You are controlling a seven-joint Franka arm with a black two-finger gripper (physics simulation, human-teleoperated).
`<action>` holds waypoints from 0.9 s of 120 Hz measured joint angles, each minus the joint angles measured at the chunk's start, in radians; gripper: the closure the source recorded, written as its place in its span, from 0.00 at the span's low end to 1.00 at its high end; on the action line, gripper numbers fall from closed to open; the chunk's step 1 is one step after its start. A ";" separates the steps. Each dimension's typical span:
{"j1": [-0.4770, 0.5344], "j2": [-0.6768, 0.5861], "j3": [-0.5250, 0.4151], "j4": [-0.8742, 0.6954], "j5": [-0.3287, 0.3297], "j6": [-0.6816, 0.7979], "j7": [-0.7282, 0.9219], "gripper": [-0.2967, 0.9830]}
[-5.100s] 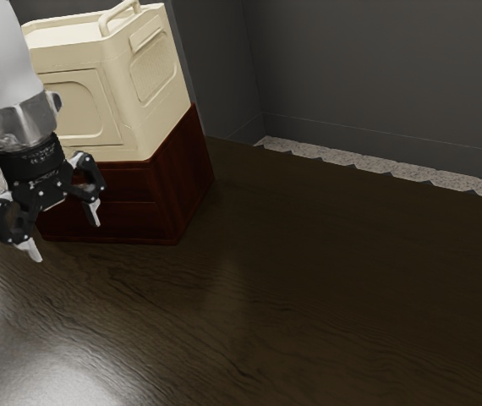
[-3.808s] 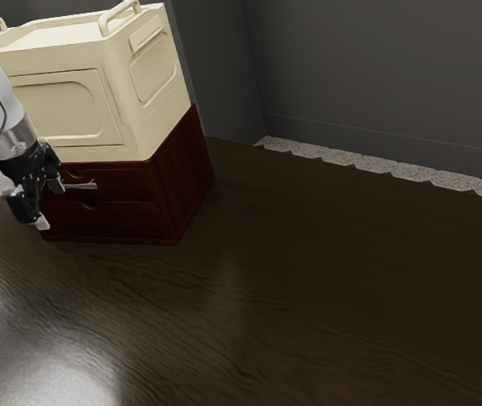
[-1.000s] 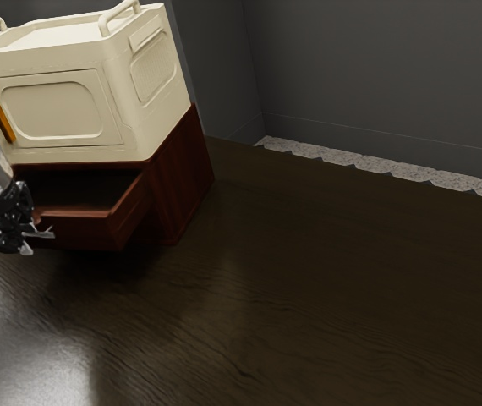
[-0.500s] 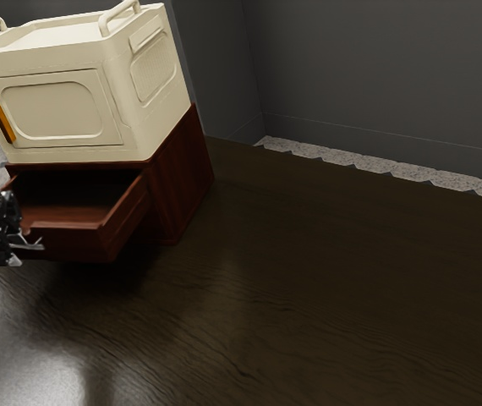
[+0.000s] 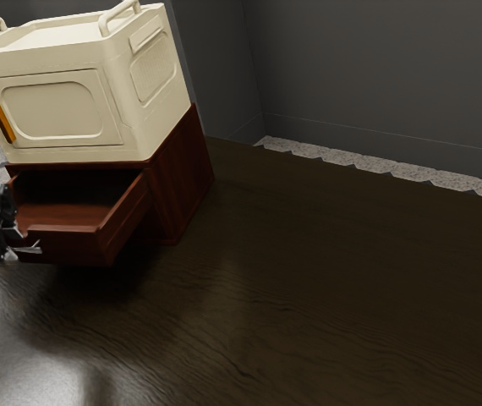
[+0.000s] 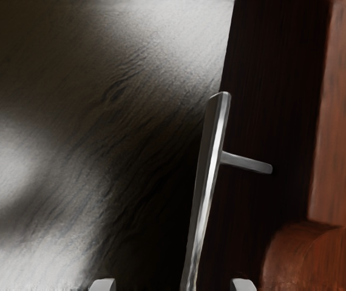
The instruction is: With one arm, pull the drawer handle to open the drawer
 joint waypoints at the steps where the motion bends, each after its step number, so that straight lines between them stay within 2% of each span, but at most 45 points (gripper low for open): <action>1: -0.001 -0.002 0.000 0.001 0.000 0.000 0.000 0.62; 6: -0.009 -0.006 0.000 0.017 0.001 -0.005 0.000 0.62; 14: -0.084 0.027 -0.003 0.187 0.003 -0.070 -0.001 0.56; 30: -0.338 0.138 0.002 0.655 -0.028 -0.377 0.007 0.41; 35: -0.413 0.159 0.016 0.723 -0.045 -0.476 0.015 0.38; 44: -0.545 0.201 0.078 0.743 -0.070 -0.600 0.022 0.33; 52: -0.595 0.234 0.117 0.706 -0.078 -0.668 0.027 0.31; 70: -0.615 0.245 0.132 0.631 -0.069 -0.735 0.035 0.27; 108: -0.637 0.214 0.125 0.559 -0.082 -0.772 0.048 0.24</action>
